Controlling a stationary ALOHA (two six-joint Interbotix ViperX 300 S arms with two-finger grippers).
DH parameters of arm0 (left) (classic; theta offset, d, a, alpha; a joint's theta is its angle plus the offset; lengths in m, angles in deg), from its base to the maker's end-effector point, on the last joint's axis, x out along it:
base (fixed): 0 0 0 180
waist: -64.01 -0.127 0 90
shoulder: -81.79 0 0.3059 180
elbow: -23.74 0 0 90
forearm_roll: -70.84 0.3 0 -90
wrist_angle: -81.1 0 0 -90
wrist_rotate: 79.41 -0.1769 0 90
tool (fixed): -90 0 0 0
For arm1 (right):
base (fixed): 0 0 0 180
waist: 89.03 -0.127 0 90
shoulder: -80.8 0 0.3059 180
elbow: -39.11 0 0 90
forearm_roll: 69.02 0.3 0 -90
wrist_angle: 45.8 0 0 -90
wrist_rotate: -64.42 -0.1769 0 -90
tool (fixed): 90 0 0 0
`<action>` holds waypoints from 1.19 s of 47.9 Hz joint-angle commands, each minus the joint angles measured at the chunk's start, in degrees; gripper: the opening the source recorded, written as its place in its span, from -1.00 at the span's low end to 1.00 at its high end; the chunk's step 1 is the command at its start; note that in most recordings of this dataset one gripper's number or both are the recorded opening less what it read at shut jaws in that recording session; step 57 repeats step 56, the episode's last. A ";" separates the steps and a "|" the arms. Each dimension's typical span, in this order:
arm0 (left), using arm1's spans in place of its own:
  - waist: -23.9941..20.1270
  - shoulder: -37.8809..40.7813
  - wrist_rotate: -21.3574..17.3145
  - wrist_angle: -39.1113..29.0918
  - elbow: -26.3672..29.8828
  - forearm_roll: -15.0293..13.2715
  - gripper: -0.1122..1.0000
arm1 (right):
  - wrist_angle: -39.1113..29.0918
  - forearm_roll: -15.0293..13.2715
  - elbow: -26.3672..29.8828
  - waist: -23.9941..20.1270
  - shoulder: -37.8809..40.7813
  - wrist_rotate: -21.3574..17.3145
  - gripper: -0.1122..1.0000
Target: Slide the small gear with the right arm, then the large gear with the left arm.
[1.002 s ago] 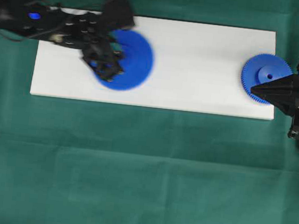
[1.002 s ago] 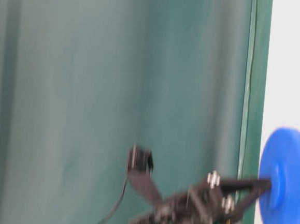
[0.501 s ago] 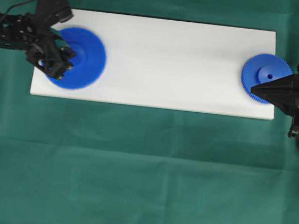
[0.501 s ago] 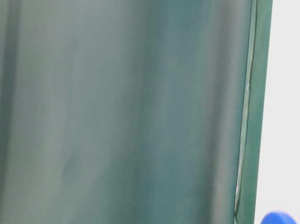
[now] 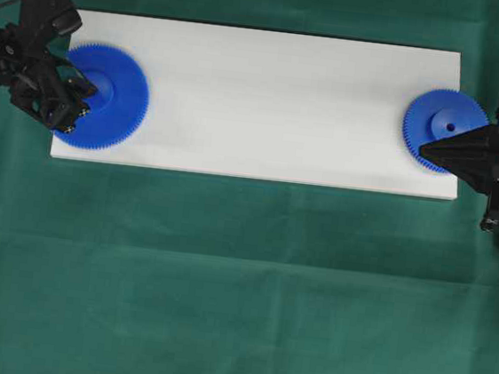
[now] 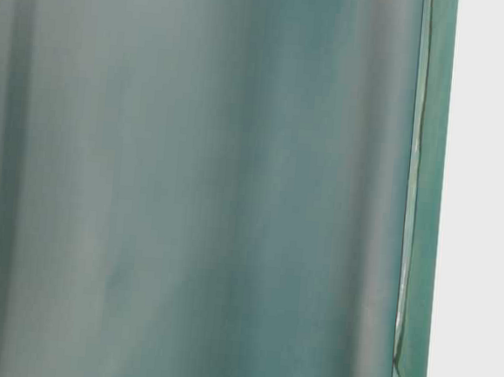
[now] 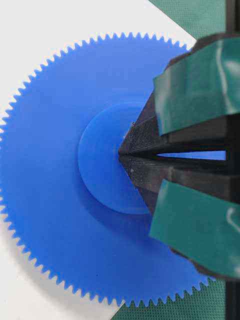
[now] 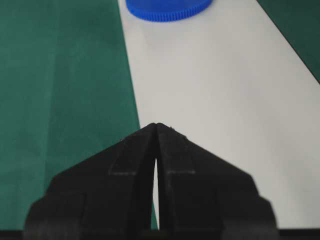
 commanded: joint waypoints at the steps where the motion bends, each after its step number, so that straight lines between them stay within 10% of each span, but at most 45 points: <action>1: -0.26 0.62 0.00 -0.09 -0.44 -0.09 -0.80 | 0.26 0.00 0.79 -0.09 0.35 -0.09 0.11; 57: 5.01 -11.34 -1.67 -0.62 5.27 0.09 -0.80 | 0.53 0.00 1.14 -0.09 0.44 -0.09 0.11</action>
